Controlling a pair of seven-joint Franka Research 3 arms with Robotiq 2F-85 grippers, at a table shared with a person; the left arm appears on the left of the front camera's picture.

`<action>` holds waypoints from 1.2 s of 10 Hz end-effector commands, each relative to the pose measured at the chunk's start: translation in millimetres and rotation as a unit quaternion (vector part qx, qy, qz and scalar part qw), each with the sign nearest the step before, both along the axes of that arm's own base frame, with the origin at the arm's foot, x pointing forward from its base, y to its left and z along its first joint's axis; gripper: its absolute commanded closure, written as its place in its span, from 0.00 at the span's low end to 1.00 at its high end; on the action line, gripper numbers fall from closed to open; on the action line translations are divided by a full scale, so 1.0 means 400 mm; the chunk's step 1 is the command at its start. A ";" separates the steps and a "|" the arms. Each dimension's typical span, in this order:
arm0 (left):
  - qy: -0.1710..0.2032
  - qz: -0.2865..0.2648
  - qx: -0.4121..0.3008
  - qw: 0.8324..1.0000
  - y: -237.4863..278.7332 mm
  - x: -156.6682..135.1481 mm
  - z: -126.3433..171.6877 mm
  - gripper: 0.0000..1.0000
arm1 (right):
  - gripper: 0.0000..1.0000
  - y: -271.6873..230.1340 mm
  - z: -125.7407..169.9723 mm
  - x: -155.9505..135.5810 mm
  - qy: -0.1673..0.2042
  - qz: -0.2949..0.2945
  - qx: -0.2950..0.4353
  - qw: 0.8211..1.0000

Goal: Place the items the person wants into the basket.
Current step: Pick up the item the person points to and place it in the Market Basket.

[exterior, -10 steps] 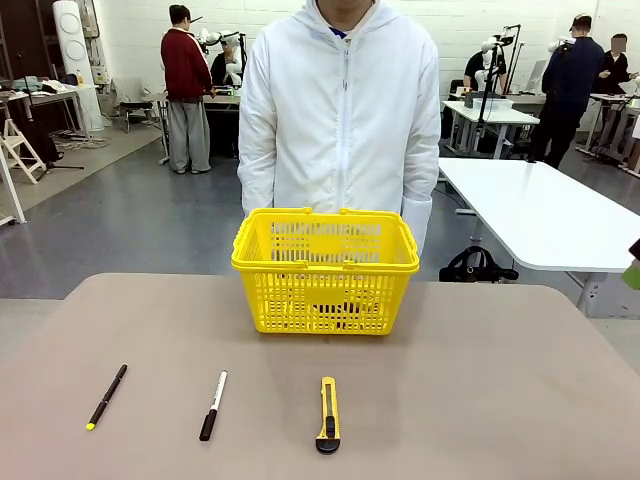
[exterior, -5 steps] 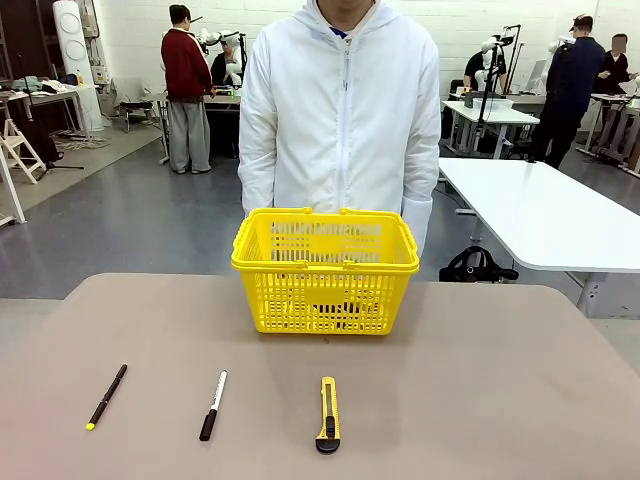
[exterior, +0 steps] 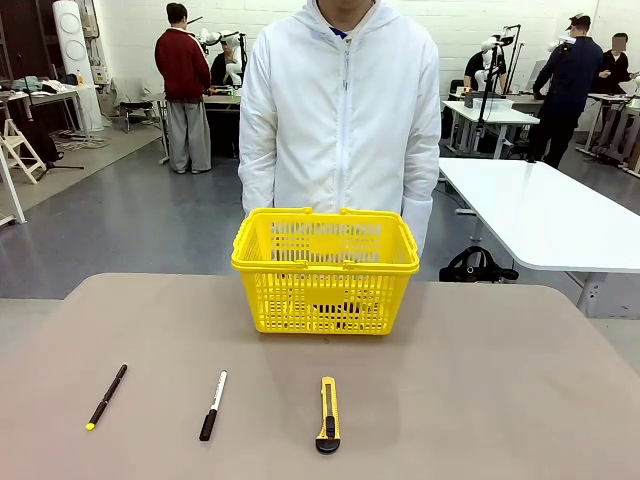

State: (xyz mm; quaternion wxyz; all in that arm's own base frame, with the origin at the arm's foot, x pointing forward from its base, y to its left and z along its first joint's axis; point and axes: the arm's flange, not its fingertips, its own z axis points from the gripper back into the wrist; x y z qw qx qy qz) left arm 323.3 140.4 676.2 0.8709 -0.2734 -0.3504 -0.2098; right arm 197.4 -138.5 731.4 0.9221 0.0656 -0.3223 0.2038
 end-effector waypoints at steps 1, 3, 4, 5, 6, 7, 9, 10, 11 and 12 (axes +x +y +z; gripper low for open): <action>-0.006 -0.007 -0.002 1.000 0.002 -0.003 -0.003 0.00 | 0.00 -0.032 -0.042 -0.018 0.001 0.075 0.049 0.996; -0.006 -0.007 -0.002 1.000 0.002 -0.003 -0.003 0.00 | 0.00 -0.078 -0.066 -0.052 -0.027 0.094 0.095 0.991; -0.006 -0.007 -0.002 1.000 0.002 -0.003 -0.003 0.00 | 0.00 -0.087 -0.083 -0.050 -0.023 0.097 0.105 0.989; -0.006 -0.007 -0.002 1.000 0.002 -0.003 -0.003 0.00 | 0.00 -0.097 -0.094 -0.044 -0.023 0.104 0.120 0.987; -0.006 -0.007 -0.002 1.000 0.002 -0.003 -0.003 0.00 | 0.00 -0.095 -0.103 -0.030 -0.013 0.098 0.123 0.987; -0.006 -0.007 -0.002 1.000 0.002 -0.003 -0.003 0.00 | 0.00 -0.078 -0.107 -0.003 -0.002 0.087 0.109 0.990; -0.006 -0.007 -0.002 1.000 0.002 -0.003 -0.003 0.00 | 0.00 -0.107 -0.090 -0.049 -0.021 0.090 0.114 0.989; -0.006 -0.007 -0.002 1.000 0.002 -0.003 -0.003 0.00 | 0.00 -0.107 -0.090 -0.049 -0.021 0.090 0.114 0.989; -0.006 -0.007 -0.002 1.000 0.002 -0.003 -0.003 0.00 | 0.00 -0.107 -0.090 -0.049 -0.021 0.090 0.114 0.989; -0.006 -0.007 -0.002 1.000 0.002 -0.003 -0.003 0.00 | 0.00 -0.107 -0.090 -0.049 -0.021 0.090 0.114 0.989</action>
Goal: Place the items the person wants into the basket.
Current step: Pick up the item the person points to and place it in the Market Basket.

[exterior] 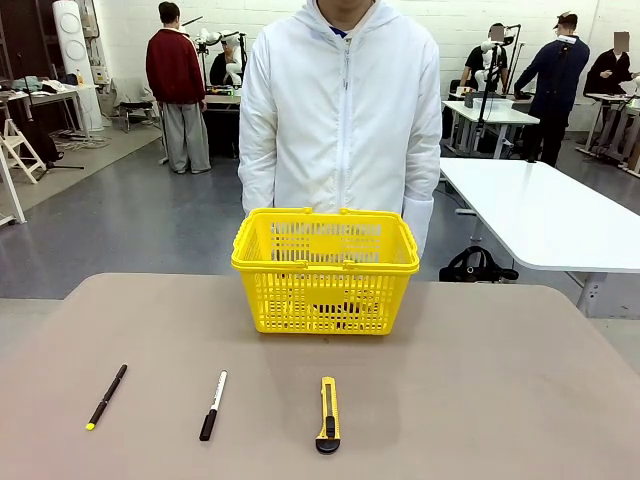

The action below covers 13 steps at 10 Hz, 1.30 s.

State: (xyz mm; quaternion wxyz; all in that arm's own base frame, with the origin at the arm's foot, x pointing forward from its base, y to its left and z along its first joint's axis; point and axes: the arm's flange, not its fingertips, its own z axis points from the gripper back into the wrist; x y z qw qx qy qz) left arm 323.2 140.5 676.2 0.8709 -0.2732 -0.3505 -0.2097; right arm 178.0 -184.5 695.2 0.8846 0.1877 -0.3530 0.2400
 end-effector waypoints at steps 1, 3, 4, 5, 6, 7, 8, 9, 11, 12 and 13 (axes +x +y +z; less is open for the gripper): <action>-0.006 -0.007 -0.002 1.000 0.002 -0.002 -0.003 0.00 | 0.00 0.008 0.000 0.000 -0.004 0.012 0.004 1.000; -0.006 -0.007 -0.002 1.000 0.002 -0.002 -0.003 0.00 | 0.00 0.008 0.000 0.000 -0.004 0.012 0.004 1.000; -0.006 -0.007 -0.002 1.000 0.002 -0.002 -0.003 0.00 | 0.00 0.008 0.000 0.000 -0.004 0.012 0.004 1.000; -0.006 -0.007 -0.002 1.000 0.002 -0.002 -0.003 0.00 | 0.00 0.008 0.000 0.000 -0.004 0.012 0.004 1.000; -0.006 -0.007 -0.002 1.000 0.002 -0.002 -0.003 0.00 | 0.00 0.008 0.000 0.000 -0.004 0.012 0.004 1.000; -0.006 -0.007 -0.002 1.000 0.002 -0.002 -0.003 0.00 | 0.00 0.008 0.000 0.000 -0.004 0.012 0.004 1.000; -0.006 -0.007 -0.002 1.000 0.002 -0.002 -0.003 0.00 | 0.00 0.008 0.000 0.000 -0.004 0.012 0.004 1.000; -0.006 -0.007 -0.002 1.000 0.002 -0.002 -0.003 0.00 | 0.00 0.008 0.000 0.000 -0.004 0.012 0.004 1.000; -0.006 -0.007 -0.002 1.000 0.002 -0.002 -0.003 0.00 | 0.00 0.008 0.000 0.000 -0.004 0.012 0.004 1.000; -0.006 -0.007 -0.002 1.000 0.002 -0.002 -0.003 0.00 | 0.00 0.008 0.000 0.000 -0.004 0.012 0.004 1.000; -0.006 -0.007 -0.002 1.000 0.002 -0.002 -0.003 0.00 | 0.00 0.008 0.000 0.000 -0.004 0.012 0.004 1.000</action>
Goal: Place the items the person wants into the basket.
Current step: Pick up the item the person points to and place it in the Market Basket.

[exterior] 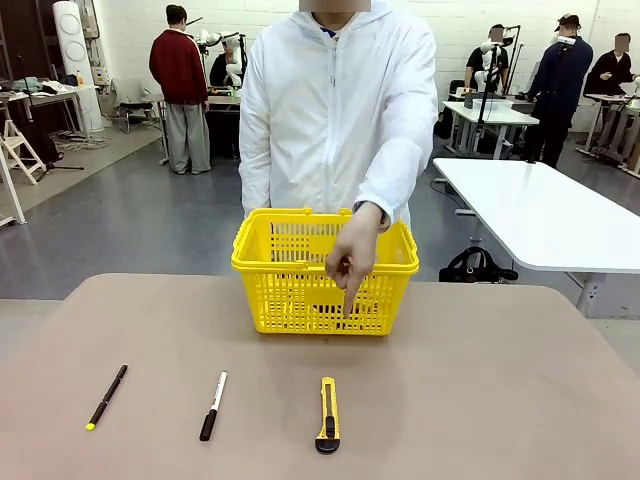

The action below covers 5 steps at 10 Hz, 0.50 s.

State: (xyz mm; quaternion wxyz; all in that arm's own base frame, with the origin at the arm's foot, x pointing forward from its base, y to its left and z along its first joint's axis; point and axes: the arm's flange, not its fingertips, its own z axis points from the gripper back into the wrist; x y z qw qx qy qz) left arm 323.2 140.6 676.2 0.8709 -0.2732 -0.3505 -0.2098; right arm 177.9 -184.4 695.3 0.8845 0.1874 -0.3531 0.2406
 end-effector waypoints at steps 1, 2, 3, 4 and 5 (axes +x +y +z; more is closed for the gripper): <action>-0.006 -0.007 -0.002 1.000 0.002 -0.002 -0.003 0.00 | 0.00 0.008 0.000 0.000 -0.004 0.011 0.005 1.000; -0.006 -0.007 -0.002 1.000 0.002 -0.002 -0.003 0.00 | 0.00 0.008 0.000 0.000 -0.004 0.011 0.005 1.000; -0.006 -0.007 -0.002 1.000 0.002 -0.002 -0.003 0.00 | 0.00 0.008 0.000 0.000 -0.004 0.011 0.005 1.000; -0.006 -0.007 -0.002 1.000 0.002 -0.002 -0.003 0.00 | 0.00 0.008 0.000 0.000 -0.004 0.011 0.005 1.000; -0.006 -0.007 -0.002 1.000 0.002 -0.002 -0.003 0.00 | 0.00 0.008 0.000 0.000 -0.004 0.011 0.005 1.000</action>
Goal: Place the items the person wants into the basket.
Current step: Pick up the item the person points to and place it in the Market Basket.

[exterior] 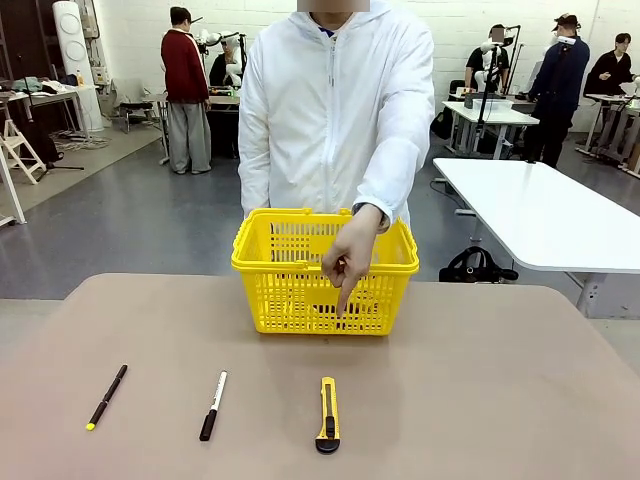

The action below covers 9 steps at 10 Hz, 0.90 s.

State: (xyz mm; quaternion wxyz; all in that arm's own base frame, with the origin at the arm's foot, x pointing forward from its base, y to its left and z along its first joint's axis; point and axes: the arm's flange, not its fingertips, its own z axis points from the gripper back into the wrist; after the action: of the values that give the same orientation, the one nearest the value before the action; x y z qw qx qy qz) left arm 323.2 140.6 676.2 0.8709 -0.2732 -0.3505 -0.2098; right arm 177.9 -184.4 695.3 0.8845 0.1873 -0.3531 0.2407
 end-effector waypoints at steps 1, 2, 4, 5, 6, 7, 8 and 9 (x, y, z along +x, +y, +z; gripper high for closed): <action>-0.006 -0.007 -0.002 1.000 0.002 -0.002 -0.003 0.00 | 0.00 0.008 0.000 0.000 -0.004 0.011 0.005 1.000; -0.006 -0.007 -0.002 1.000 0.002 -0.002 -0.003 0.00 | 0.00 0.008 0.000 0.000 -0.004 0.011 0.005 1.000; 0.024 -0.035 0.057 0.997 -0.112 0.014 0.037 0.00 | 0.00 0.008 0.000 0.000 -0.004 0.011 0.005 1.000; 0.073 -0.080 0.120 0.987 -0.250 0.066 0.069 0.00 | 0.00 0.008 0.000 0.000 -0.004 0.011 0.005 1.000; 0.124 -0.108 0.172 0.971 -0.379 0.121 0.059 0.00 | 0.00 0.008 0.000 0.000 -0.004 0.011 0.005 1.000; 0.167 -0.122 0.225 0.952 -0.511 0.137 0.011 0.00 | 0.00 0.008 0.000 0.000 -0.004 0.011 0.005 1.000; 0.205 -0.139 0.271 0.930 -0.631 0.137 -0.053 0.00 | 0.00 0.008 0.000 0.000 -0.004 0.011 0.005 1.000; 0.234 -0.142 0.299 0.914 -0.756 0.132 -0.123 0.00 | 0.00 0.008 0.000 0.000 -0.004 0.011 0.005 1.000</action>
State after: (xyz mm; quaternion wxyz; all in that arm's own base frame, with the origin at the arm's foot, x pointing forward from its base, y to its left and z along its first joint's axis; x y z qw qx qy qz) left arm 366.8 -150.4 629.9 0.9303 -0.1155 -0.0630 -0.3424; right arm 177.7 -182.9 695.9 0.8848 0.1857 -0.3527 0.2413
